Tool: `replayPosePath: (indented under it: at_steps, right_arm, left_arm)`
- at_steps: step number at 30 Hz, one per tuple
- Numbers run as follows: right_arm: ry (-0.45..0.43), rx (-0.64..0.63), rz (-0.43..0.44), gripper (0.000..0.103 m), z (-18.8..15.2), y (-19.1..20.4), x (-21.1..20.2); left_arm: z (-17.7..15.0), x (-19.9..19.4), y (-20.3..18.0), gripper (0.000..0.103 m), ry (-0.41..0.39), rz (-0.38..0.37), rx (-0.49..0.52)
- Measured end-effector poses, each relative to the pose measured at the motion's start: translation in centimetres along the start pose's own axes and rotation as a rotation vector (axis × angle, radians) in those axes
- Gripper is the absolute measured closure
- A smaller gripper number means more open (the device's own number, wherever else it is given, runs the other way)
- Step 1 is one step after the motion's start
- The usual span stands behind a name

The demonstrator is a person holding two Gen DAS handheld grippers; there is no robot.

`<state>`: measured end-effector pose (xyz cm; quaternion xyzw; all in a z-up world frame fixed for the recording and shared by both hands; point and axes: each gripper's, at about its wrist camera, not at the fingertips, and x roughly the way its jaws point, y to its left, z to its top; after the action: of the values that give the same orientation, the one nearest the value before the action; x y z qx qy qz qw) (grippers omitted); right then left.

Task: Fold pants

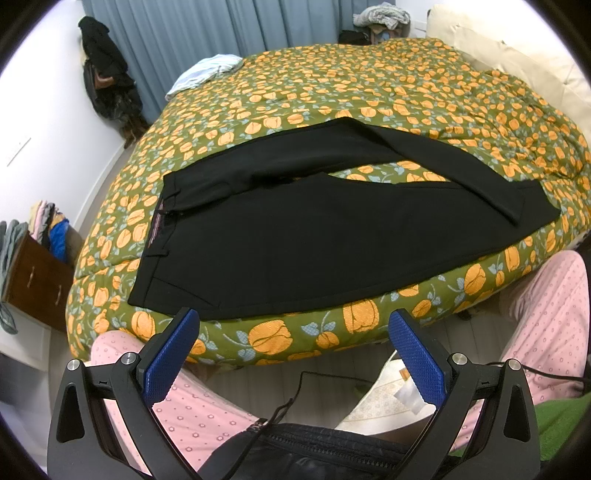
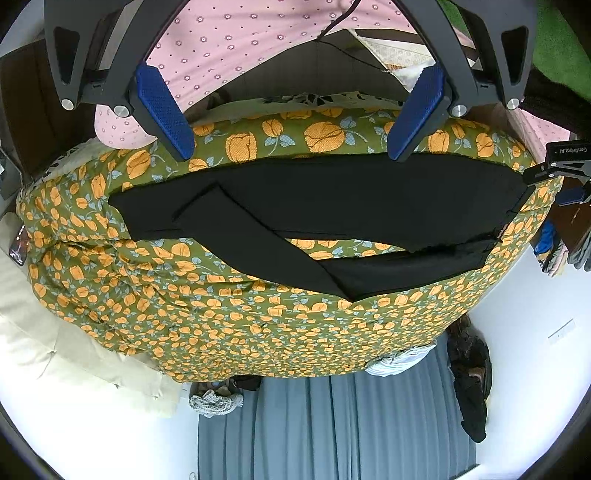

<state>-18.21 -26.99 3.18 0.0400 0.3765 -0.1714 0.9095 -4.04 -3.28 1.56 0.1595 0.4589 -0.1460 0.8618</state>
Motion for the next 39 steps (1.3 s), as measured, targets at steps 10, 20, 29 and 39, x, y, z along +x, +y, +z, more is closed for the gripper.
replayPosePath:
  at_steps: [10, 20, 29, 39]
  right_arm:
    - [0.001, 0.002, -0.001, 0.000, -0.30, -0.06, -0.04]
    - [0.001, -0.001, -0.001, 0.000, -0.40, -0.08, -0.09]
    - [0.008, 0.000, 0.002, 0.000, -0.49, -0.04, 0.03]
    - [0.024, -0.006, 0.004, 0.000, -0.47, 0.42, 0.47]
  left_arm:
    - [-0.10, -0.12, 0.06, 0.001, -0.001, 0.002, -0.004]
    - [-0.16, -0.19, 0.06, 0.001, -0.002, 0.002, -0.003]
    - [-0.22, -0.19, 0.12, 0.001, -0.002, 0.003, -0.002]
    - [-0.35, -0.03, 0.24, 0.001, 0.002, 0.004, -0.009]
